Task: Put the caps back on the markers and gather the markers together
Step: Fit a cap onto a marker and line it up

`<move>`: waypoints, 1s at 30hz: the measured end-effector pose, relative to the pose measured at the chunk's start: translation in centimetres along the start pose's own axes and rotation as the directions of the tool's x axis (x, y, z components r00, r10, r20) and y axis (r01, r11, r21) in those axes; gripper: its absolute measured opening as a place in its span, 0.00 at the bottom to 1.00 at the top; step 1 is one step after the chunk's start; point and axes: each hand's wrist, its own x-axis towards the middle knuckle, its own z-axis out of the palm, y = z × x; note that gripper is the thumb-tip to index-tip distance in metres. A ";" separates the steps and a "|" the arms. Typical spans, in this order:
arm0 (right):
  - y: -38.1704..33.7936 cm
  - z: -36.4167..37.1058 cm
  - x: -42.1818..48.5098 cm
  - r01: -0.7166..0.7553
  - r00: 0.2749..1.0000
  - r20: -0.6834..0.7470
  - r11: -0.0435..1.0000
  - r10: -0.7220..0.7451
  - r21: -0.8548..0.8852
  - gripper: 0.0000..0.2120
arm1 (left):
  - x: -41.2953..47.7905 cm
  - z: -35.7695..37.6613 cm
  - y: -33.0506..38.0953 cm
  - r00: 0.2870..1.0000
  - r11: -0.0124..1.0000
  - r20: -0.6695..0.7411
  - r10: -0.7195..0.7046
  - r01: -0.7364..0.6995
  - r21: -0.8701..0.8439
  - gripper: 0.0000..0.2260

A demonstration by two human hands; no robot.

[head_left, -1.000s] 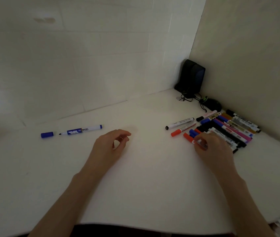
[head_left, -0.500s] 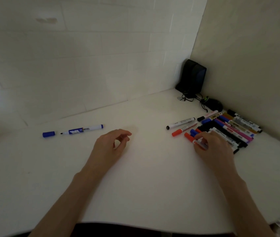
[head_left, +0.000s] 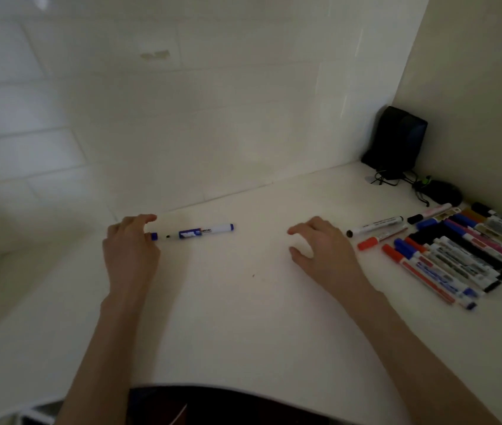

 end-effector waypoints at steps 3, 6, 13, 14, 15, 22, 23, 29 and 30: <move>-4.1 3.6 3.0 0.125 0.989 0.069 0.989 -0.131 0.085 0.19 | 0.2 0.0 -2.8 0.992 0.993 0.120 -0.044 0.031 0.110 0.17; -7.9 7.1 5.5 0.231 0.964 0.101 0.963 -0.245 0.136 0.23 | 0.0 0.4 -3.3 0.991 0.994 0.121 -0.062 0.050 0.101 0.11; -11.3 11.2 7.3 0.232 0.972 0.020 0.966 -0.236 0.115 0.09 | -0.7 -0.3 -2.5 0.988 0.961 0.094 -0.126 0.145 -0.236 0.06; -11.4 11.0 7.3 0.224 0.974 0.017 0.967 -0.227 0.118 0.07 | -0.9 -0.5 -2.1 0.986 0.942 0.096 -0.137 0.160 -0.294 0.05; -11.4 10.7 7.1 0.212 0.976 0.021 0.969 -0.217 0.129 0.05 | -1.0 -0.7 -1.6 0.988 0.924 0.099 -0.118 0.146 -0.353 0.05; -6.5 4.4 3.5 0.103 0.994 -0.044 0.977 -0.096 0.187 0.06 | -2.4 -1.0 2.9 0.971 0.800 0.229 0.074 0.080 -0.595 0.07; -5.5 3.2 2.7 0.110 0.994 -0.044 0.976 -0.104 0.186 0.06 | -2.9 -0.9 3.7 0.965 0.797 0.243 0.097 0.070 -0.600 0.07; 0.0 -1.1 -1.1 0.082 0.995 -0.065 0.992 -0.076 0.092 0.07 | -4.6 0.6 9.4 0.922 0.722 0.304 0.239 0.041 -0.691 0.06; 0.8 -1.7 -1.7 0.063 0.995 -0.077 0.994 -0.056 0.091 0.08 | -4.8 0.8 10.4 0.914 0.708 0.311 0.260 0.038 -0.705 0.06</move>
